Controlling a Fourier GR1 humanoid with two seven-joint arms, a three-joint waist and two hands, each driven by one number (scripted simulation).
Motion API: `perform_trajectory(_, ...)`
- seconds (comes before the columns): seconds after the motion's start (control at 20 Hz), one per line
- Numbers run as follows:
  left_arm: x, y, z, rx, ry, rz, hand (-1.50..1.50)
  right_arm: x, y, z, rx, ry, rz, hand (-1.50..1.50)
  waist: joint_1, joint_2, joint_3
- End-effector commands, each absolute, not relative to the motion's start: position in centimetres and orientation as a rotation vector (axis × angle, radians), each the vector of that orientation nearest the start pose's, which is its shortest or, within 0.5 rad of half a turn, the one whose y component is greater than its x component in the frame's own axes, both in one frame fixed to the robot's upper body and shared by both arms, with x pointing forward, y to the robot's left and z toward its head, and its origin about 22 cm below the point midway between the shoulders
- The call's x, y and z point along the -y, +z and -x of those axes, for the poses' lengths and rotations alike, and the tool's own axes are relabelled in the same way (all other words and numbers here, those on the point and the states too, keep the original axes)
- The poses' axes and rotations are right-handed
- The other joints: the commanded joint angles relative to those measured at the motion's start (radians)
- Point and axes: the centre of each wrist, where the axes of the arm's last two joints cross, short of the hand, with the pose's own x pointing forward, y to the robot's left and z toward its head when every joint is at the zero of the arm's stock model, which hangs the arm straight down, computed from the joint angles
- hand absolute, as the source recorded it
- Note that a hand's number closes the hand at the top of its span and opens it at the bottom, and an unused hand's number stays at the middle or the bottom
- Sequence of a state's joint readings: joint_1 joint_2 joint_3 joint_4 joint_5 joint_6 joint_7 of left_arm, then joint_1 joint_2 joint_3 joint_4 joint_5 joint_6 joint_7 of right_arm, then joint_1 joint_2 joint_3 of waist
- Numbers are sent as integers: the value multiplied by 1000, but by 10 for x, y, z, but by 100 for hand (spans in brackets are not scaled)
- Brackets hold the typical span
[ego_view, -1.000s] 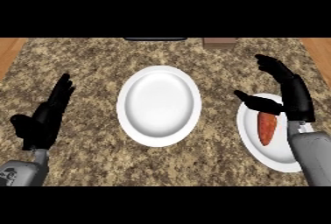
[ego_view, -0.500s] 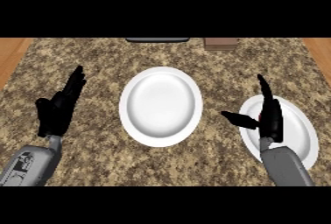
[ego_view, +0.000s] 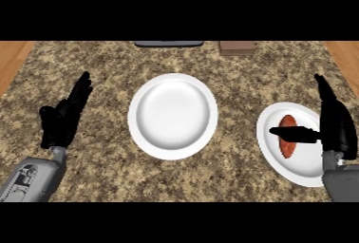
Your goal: Pick the sweet potato from the plate and place it in the plate
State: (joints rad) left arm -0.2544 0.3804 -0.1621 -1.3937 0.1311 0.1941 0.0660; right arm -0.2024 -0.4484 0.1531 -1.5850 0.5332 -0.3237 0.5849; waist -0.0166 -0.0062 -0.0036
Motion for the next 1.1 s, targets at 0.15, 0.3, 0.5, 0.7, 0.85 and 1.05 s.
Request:
perform_trajectory(0.15, -273, 55, -305, 1569, -209, -237, 0, 281, 128, -281, 941, 504, 929, -150, 10, 2, 2)
perform_trajectory(0.3, -261, 32, -292, 1552, -217, -234, 0, 269, 158, -282, 885, 539, 919, -150, 17, 3, 2)
perform_trajectory(0.5, -258, 29, -296, 1556, -234, -233, 0, 281, 152, -292, 806, 534, 857, -150, 17, 6, 3)
perform_trajectory(0.7, -261, 52, -303, 1546, -228, -204, 0, 298, 122, -285, 803, 525, 829, -150, 17, 6, 4)
perform_trajectory(0.85, -256, 40, -312, 1563, -220, -219, 0, 304, 111, -298, 789, 525, 807, -150, 16, 7, 4)
perform_trajectory(1.05, -259, 48, -308, 1549, -222, -216, 0, 308, 100, -318, 676, 569, 812, -150, 24, 8, 4)
